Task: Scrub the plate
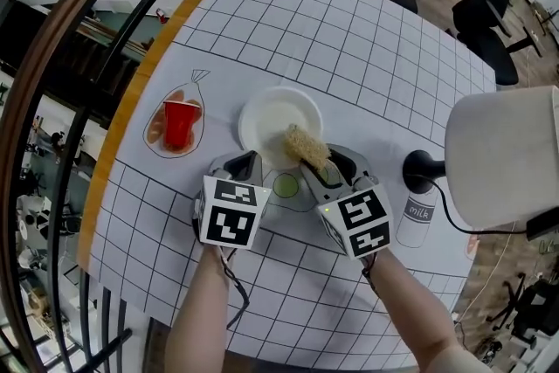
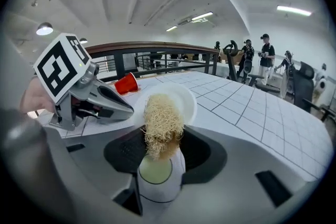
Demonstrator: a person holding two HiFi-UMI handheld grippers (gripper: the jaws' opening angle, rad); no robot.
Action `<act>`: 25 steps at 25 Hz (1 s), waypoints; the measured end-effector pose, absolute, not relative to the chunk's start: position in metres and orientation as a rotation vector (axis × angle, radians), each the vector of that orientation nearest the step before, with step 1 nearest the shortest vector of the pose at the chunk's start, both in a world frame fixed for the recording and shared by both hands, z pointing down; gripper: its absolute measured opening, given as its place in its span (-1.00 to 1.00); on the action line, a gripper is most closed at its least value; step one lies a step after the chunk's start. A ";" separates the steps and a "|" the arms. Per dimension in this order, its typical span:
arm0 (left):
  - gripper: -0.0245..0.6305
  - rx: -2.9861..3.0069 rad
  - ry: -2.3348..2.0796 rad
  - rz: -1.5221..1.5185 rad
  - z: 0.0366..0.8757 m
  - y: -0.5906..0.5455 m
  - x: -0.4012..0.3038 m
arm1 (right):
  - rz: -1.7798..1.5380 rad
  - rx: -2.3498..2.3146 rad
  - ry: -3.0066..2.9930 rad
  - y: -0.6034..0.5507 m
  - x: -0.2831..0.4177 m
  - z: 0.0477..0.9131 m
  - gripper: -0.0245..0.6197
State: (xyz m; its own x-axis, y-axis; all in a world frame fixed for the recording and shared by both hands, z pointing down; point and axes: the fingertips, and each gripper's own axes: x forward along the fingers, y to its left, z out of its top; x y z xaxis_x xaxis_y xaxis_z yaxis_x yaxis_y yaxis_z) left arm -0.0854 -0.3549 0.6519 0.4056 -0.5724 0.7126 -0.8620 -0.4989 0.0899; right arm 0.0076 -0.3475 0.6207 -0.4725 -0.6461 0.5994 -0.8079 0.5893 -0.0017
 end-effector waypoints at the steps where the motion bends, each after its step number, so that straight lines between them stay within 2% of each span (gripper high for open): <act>1: -0.88 2.220 -1.225 0.869 0.652 -0.355 -0.085 | 0.371 1.176 -2.255 -0.350 0.014 0.619 -0.38; 7: -0.88 2.227 -1.249 0.883 0.652 -0.356 -0.085 | 0.163 1.394 -2.131 -0.366 0.049 0.597 -0.37; 14: -0.88 2.250 -1.358 0.902 0.646 -0.346 -0.087 | 0.106 1.490 -2.199 -0.351 0.048 0.546 -0.37; 20: -0.88 2.252 -1.562 0.606 0.542 -0.342 -0.116 | 0.074 1.459 -2.330 -0.321 0.032 0.483 -0.37; 25: -0.88 2.376 -1.676 0.502 0.431 -0.318 -0.115 | 0.066 1.466 -2.447 -0.291 0.024 0.416 -0.37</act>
State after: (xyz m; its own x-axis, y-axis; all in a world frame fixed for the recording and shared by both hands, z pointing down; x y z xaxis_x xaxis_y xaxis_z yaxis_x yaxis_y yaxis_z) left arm -0.1149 -0.3179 0.4307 0.3035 -0.8741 0.3791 -0.9386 -0.3427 -0.0387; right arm 0.0236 -0.2906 0.4161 -0.4417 -0.8564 0.2674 -0.8696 0.4819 0.1073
